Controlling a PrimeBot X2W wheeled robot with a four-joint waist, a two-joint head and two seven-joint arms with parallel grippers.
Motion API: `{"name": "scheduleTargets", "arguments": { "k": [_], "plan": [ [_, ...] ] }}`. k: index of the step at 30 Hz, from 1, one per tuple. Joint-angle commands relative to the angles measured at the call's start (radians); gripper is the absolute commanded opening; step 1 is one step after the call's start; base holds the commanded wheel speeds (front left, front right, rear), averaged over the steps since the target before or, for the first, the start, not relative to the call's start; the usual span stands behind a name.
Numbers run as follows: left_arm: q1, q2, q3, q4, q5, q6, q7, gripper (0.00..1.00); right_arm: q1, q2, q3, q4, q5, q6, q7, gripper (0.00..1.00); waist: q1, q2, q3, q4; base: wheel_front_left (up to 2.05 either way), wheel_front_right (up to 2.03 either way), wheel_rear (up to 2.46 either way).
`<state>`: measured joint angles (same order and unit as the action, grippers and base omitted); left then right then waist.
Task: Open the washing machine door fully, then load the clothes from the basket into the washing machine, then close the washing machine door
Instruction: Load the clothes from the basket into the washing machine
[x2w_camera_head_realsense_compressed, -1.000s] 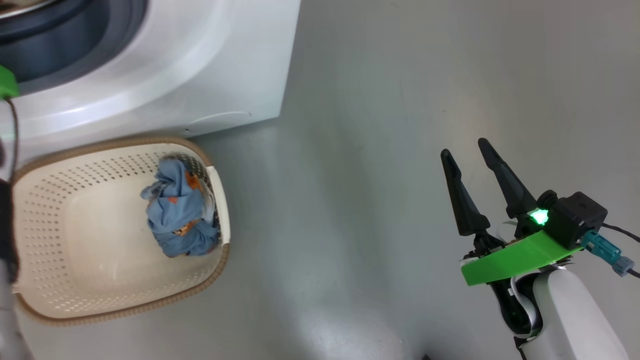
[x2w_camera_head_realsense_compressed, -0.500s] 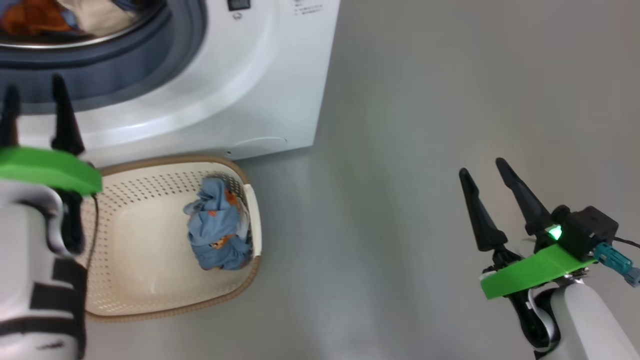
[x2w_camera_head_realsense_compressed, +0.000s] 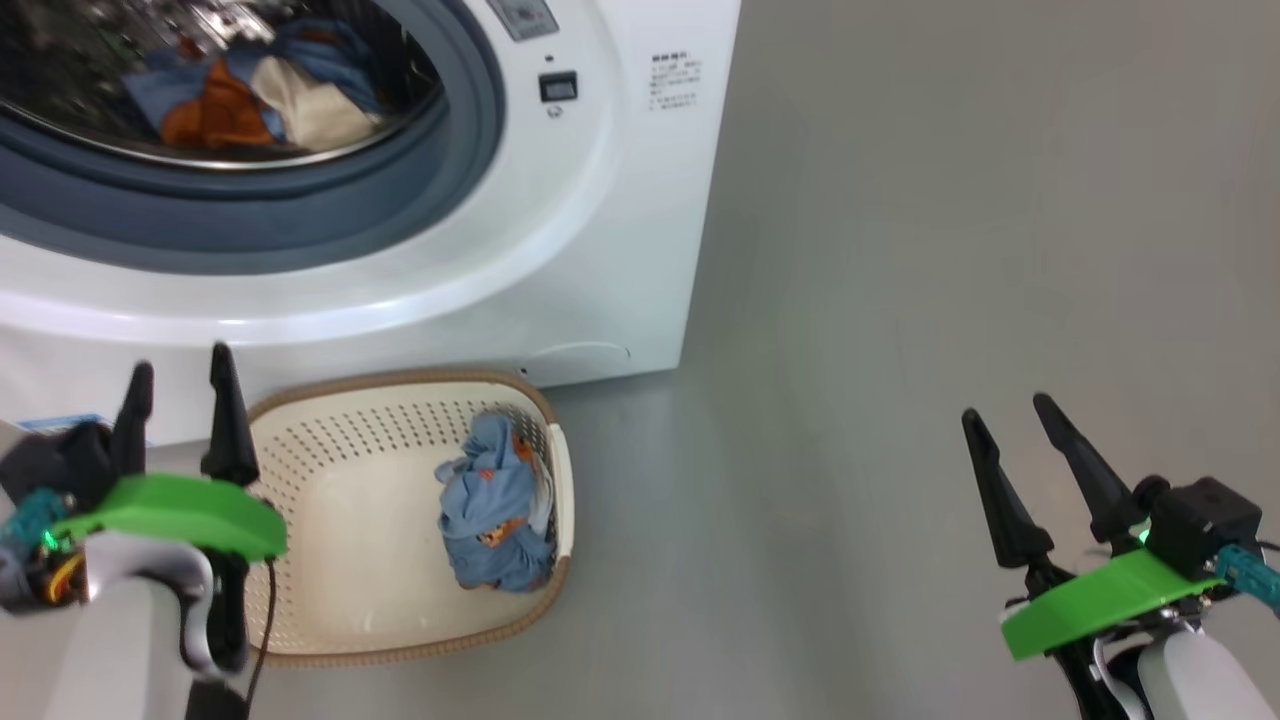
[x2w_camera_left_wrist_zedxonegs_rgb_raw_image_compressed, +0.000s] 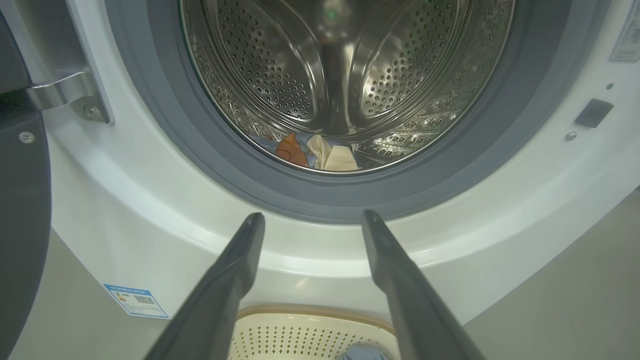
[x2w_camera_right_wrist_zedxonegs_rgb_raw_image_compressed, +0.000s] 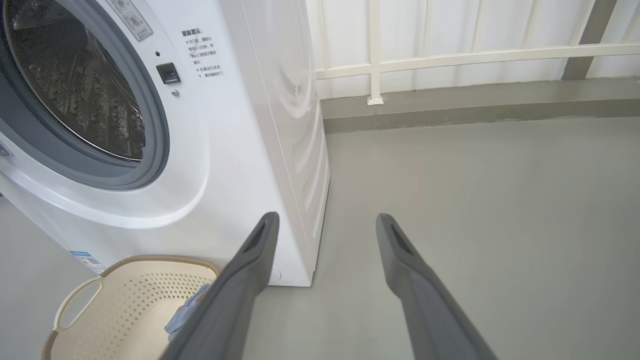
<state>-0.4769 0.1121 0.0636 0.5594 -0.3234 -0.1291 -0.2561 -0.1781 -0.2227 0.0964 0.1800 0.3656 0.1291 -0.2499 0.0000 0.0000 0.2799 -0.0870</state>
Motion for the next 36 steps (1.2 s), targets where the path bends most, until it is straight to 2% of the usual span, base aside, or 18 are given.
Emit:
{"name": "scheduleTargets", "arguments": {
  "k": [1,10,26,36],
  "plan": [
    [0.028,0.028,0.030,-0.039,0.010,-0.001,-0.006,1.00,0.025,-0.015,0.014,-0.016,0.009,0.002,-0.012,1.00,0.0000,0.0000,-0.046,0.024,0.00,0.00,0.00],
    [0.195,0.005,0.049,-0.133,0.025,-0.001,-0.006,1.00,0.098,-0.024,-0.003,-0.013,0.016,0.002,-0.012,1.00,0.0000,0.0000,-0.123,0.043,0.00,0.00,0.00],
    [0.453,-0.040,0.102,-0.345,0.051,-0.002,-0.006,1.00,0.171,-0.023,-0.031,-0.027,0.016,0.002,-0.012,1.00,0.0000,0.0000,-0.184,0.059,0.00,0.00,0.00],
    [0.488,-0.055,0.114,-0.380,0.042,-0.002,-0.006,1.00,0.174,-0.019,-0.033,-0.034,0.016,0.002,-0.012,1.00,0.0000,0.0000,-0.177,0.060,0.00,0.00,0.00]
  ]
}}
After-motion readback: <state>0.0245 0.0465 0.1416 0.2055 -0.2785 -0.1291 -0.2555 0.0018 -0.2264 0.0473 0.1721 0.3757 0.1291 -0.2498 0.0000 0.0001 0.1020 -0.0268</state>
